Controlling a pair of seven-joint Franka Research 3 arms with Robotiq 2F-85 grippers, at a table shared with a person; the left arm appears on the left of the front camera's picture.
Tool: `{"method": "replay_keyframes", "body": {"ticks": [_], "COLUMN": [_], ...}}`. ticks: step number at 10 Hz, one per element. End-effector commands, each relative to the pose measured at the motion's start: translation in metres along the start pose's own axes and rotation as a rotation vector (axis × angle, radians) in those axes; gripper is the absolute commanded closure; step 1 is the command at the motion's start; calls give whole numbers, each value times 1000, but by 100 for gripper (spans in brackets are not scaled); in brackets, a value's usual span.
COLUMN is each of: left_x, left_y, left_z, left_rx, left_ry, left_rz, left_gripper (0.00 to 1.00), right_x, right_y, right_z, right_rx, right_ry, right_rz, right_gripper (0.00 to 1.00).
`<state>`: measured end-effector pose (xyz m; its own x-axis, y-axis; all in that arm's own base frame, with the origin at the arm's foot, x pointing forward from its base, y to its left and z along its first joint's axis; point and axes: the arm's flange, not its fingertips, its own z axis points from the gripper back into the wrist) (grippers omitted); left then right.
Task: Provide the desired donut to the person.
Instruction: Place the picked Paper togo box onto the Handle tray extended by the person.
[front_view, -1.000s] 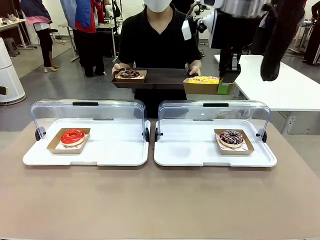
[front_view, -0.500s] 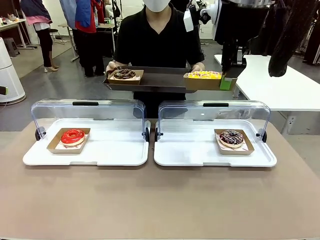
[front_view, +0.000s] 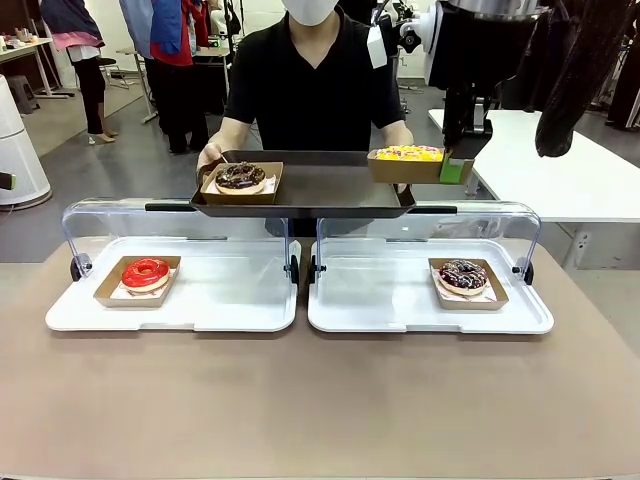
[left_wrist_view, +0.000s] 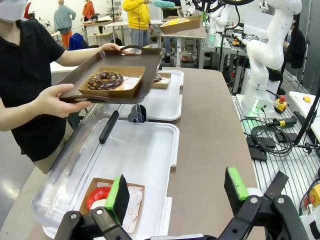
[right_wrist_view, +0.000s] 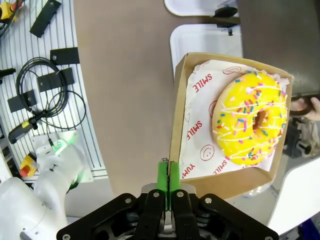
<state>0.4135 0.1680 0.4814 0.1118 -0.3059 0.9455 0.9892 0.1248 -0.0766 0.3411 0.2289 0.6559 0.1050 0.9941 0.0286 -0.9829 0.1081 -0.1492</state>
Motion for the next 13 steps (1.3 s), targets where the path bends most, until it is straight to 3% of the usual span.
{"method": "replay_keyframes", "body": {"ticks": [1, 4, 5, 8, 10, 13], "left_x": [0, 0, 0, 0, 0, 0], "left_y": [-2, -2, -2, -2, -2, -2], "left_z": [2, 2, 2, 2, 2, 2], "left_rx": [-2, -2, -2, -2, -2, -2], "left_ry": [3, 3, 3, 3, 3, 3], "left_rz": [-4, -4, -4, -4, -4, -4], "left_gripper": [0, 0, 0, 0, 0, 0], "right_x": [-1, 0, 15, 66, 85, 107], "right_y": [4, 0, -2, -56, -104, -143], "right_z": [-3, 0, 15, 8, -22, -63], "right_rx": [5, 0, -36, -23, 13, 47], "right_ry": [-10, 0, 5, -8, -36, -52], "right_rz": [-11, 1, 43, 149, 152, 179], "right_gripper": [100, 98, 98, 98, 98, 98]}}
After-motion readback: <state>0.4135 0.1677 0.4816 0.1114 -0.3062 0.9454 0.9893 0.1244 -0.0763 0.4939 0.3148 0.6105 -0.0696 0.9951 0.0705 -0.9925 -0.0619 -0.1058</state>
